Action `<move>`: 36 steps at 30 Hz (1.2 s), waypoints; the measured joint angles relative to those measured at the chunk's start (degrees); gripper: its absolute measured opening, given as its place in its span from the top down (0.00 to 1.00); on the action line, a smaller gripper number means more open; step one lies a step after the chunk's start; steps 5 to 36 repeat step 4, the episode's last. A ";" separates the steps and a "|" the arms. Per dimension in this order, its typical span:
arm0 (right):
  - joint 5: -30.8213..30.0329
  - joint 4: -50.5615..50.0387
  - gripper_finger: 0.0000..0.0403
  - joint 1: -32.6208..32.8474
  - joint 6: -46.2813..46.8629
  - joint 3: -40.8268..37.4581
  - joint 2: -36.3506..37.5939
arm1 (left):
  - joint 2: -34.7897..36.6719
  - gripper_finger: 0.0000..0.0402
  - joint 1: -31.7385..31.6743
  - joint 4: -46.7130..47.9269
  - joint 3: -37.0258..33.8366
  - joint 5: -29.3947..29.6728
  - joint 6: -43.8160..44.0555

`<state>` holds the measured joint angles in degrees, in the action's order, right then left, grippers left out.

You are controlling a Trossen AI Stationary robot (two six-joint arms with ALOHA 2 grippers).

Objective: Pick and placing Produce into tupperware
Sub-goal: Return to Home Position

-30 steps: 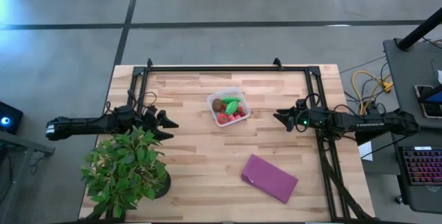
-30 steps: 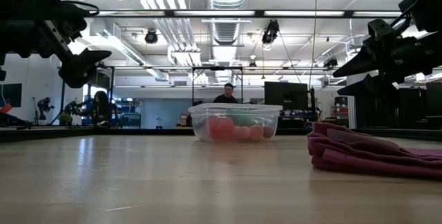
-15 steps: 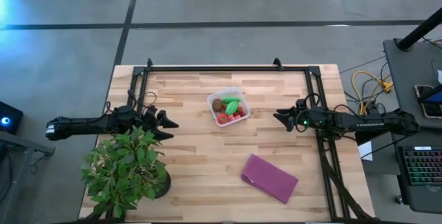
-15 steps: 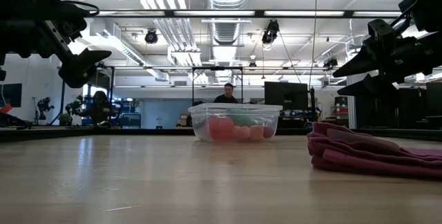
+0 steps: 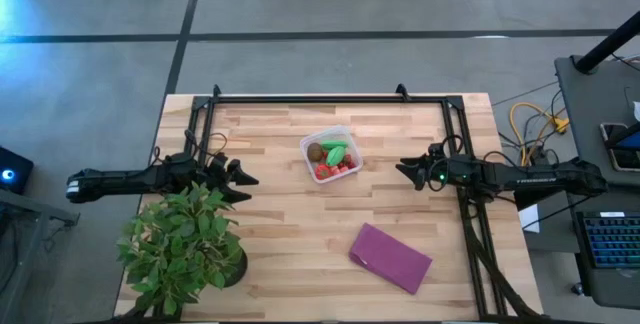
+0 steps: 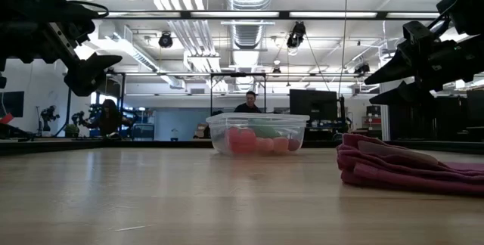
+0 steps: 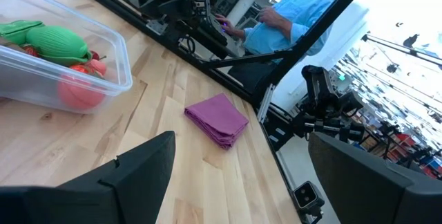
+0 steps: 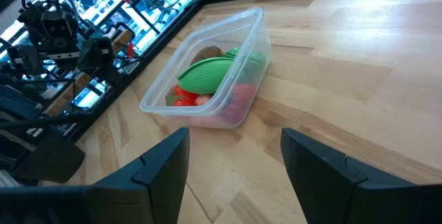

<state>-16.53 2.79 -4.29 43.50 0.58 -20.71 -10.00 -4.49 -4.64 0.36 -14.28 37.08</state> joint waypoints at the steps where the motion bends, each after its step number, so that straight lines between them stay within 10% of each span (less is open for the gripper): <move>1: 0.01 0.02 0.46 0.01 0.00 0.00 0.00 | 0.00 0.21 0.00 0.02 0.00 0.00 0.01; 36: 0.01 0.00 0.46 0.02 0.00 0.00 -0.01 | 0.00 0.21 0.02 0.01 0.00 0.00 0.02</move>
